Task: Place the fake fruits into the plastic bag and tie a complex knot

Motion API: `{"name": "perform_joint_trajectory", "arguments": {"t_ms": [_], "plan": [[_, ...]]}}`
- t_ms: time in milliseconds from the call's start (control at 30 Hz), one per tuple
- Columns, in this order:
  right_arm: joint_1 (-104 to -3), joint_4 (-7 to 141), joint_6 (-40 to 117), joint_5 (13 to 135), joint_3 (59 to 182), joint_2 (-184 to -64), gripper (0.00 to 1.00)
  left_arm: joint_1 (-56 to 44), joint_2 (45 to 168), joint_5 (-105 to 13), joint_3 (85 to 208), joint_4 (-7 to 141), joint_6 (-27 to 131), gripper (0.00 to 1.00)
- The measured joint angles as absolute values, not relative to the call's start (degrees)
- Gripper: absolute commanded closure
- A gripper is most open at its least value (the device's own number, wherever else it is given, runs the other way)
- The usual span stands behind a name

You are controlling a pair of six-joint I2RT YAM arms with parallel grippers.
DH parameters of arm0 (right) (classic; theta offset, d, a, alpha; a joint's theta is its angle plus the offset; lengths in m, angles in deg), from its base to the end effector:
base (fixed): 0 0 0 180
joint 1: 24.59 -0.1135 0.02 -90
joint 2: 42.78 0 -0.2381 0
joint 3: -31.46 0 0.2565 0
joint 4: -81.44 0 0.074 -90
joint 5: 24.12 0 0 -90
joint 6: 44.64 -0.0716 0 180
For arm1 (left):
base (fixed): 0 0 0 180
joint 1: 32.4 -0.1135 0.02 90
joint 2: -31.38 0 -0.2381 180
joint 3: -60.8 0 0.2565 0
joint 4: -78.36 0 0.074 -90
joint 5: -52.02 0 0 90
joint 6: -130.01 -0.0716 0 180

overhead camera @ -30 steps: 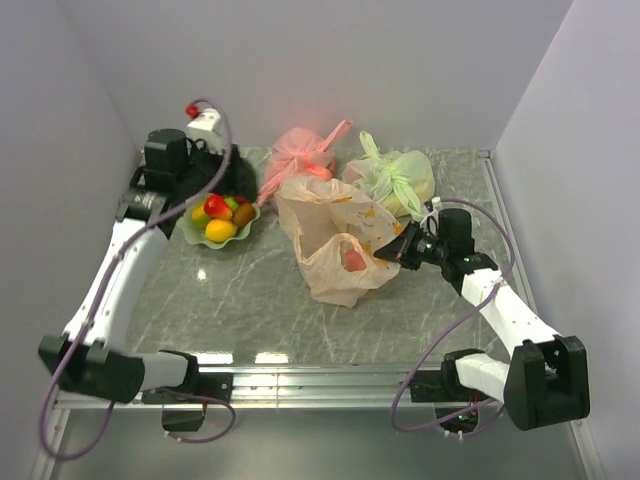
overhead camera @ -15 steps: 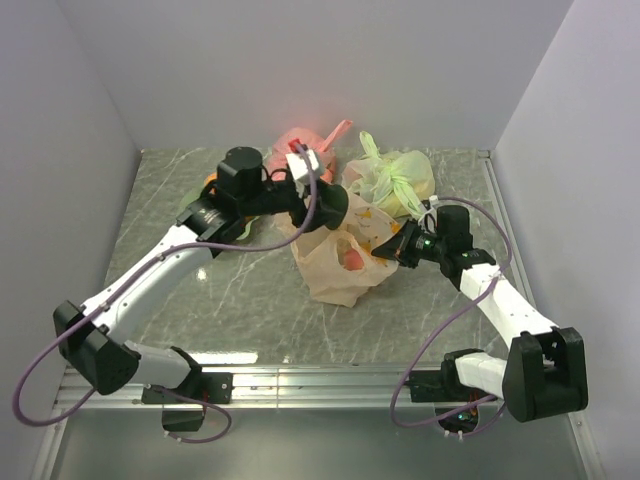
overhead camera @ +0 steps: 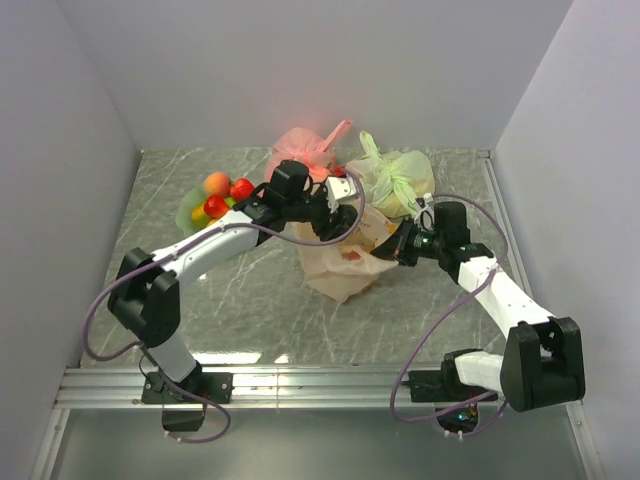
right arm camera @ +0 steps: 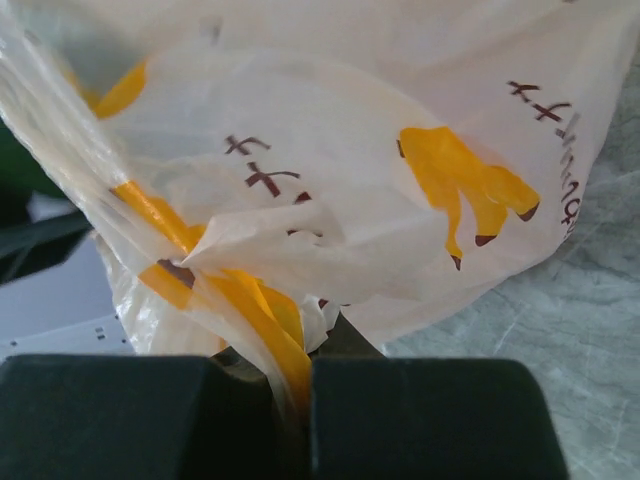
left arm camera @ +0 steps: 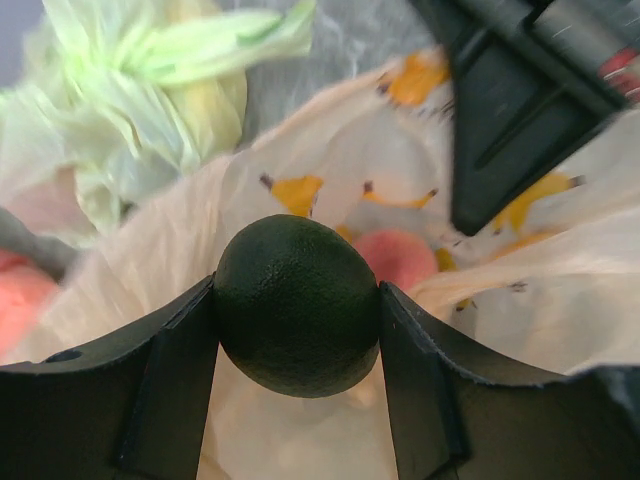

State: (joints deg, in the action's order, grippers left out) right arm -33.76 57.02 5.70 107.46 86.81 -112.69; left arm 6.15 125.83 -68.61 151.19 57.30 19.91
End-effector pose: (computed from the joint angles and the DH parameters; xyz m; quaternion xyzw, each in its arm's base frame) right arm 0.2744 0.0924 0.1924 0.0744 0.8542 0.4581 0.2342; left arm 0.3035 -0.2885 0.2752 0.5222 0.6403 -0.3030 0.4749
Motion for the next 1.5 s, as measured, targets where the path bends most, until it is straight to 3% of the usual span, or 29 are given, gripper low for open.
{"name": "perform_joint_trajectory", "arguments": {"t_ms": [133,233,267,300,433,467,767,967,1033,1067,1167,1200,1233,1300,1367,1500], "plan": [[-34.5,55.6,8.7,107.5,88.1,-113.8,1.0,3.9,130.4,-69.3,151.9,57.9,20.3,0.83],[-34.7,54.5,10.0,107.5,88.6,-114.8,1.0,2.3,133.4,-70.6,154.2,57.1,20.4,0.64],[-34.7,54.3,10.3,107.5,88.8,-115.1,1.0,1.9,133.7,-71.1,154.5,56.6,20.3,0.48],[-34.7,54.0,10.5,107.4,89.2,-115.6,1.0,1.6,133.6,-72.1,154.5,55.8,20.2,0.41],[-34.7,53.2,10.7,107.4,91.0,-116.8,1.0,2.0,132.0,-76.3,154.5,50.8,19.0,0.22],[-34.7,53.1,10.7,107.4,91.3,-117.0,1.0,2.3,131.3,-77.4,154.6,48.8,18.2,0.03],[-34.7,51.8,10.3,108.0,92.0,-116.3,1.0,5.4,125.6,-82.7,156.0,28.9,12.2,0.01],[-34.9,51.2,8.6,109.4,91.6,-113.7,1.0,5.9,124.5,-81.8,155.0,24.6,11.1,0.01],[-35.1,51.2,7.7,109.9,91.1,-112.8,1.0,6.9,123.5,-80.7,153.4,25.5,11.4,0.1],[-35.3,51.2,7.5,110.0,90.7,-112.3,1.0,7.6,123.0,-80.1,152.7,26.0,11.5,0.3],[-35.7,50.1,7.5,110.0,89.9,-111.4,0.63,9.8,122.7,-80.8,152.5,25.1,8.8,0.78],[-35.7,49.4,8.4,109.8,90.0,-111.4,0.41,10.3,122.8,-81.1,152.8,23.4,7.1,0.83],[-35.7,48.3,9.4,109.1,90.3,-111.4,0.3,10.8,122.8,-82.0,153.2,21.3,4.5,0.87],[-35.7,44.6,12.8,106.9,92.9,-112.0,0.17,11.1,123.0,-83.1,154.4,16.5,-0.1,0.95],[-35.7,42.4,15.7,104.6,97.0,-112.8,0.09,11.0,123.1,-83.8,155.2,12.7,-4.4,0.99],[-37.2,41.7,22.7,100.7,108.9,-115.9,0.06,10.9,123.0,-84.5,156.3,6.7,-11.6,1.0]]}}
